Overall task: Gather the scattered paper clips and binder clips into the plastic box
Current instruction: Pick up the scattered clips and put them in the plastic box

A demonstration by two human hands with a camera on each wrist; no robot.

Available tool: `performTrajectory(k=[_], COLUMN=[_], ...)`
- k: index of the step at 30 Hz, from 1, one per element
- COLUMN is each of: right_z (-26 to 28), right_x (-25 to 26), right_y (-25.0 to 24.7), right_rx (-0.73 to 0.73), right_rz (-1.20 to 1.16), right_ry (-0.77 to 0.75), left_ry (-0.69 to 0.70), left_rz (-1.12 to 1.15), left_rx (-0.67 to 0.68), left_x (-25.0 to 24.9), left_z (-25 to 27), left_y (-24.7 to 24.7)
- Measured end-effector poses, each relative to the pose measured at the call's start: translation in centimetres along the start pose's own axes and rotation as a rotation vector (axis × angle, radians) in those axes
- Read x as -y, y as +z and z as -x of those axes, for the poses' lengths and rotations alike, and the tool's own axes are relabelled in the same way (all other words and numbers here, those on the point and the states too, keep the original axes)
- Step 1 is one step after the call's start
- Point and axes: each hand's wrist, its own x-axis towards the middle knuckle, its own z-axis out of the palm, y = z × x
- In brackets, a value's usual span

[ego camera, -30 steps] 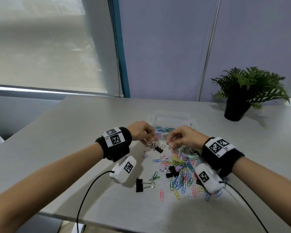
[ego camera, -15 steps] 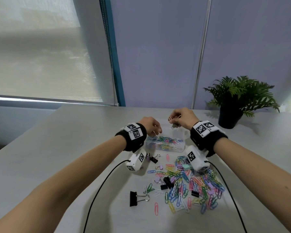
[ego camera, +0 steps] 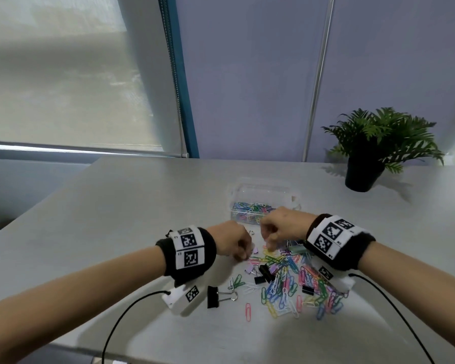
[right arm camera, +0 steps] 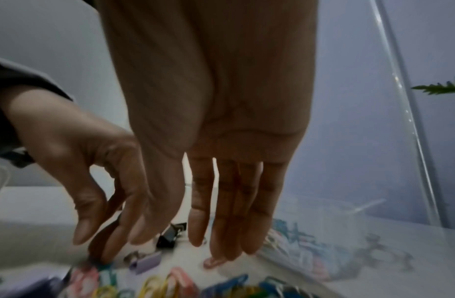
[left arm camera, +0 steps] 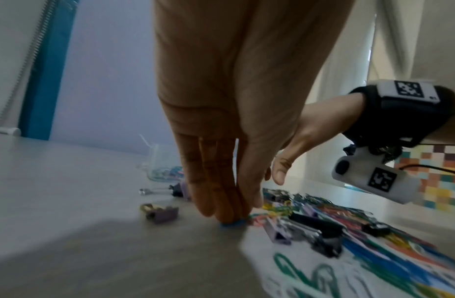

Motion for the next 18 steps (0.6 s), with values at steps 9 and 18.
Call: performTrajectory(k=[9,18], right_z=[-0.4,-0.1], right_x=[0.4,0.5], right_y=[2.4,2.3], right_rx=[-0.041,-0.053], right_rz=[0.129,0.149], right_ry=[0.04,0.003], left_ry=[-0.078,-0.067], left_rz=[-0.109,-0.105], left_rx=[-0.212,-0.056], left_x=[-1.7,-1.9], left_z=[-1.0,-1.4], left_y=[2.7,2.2])
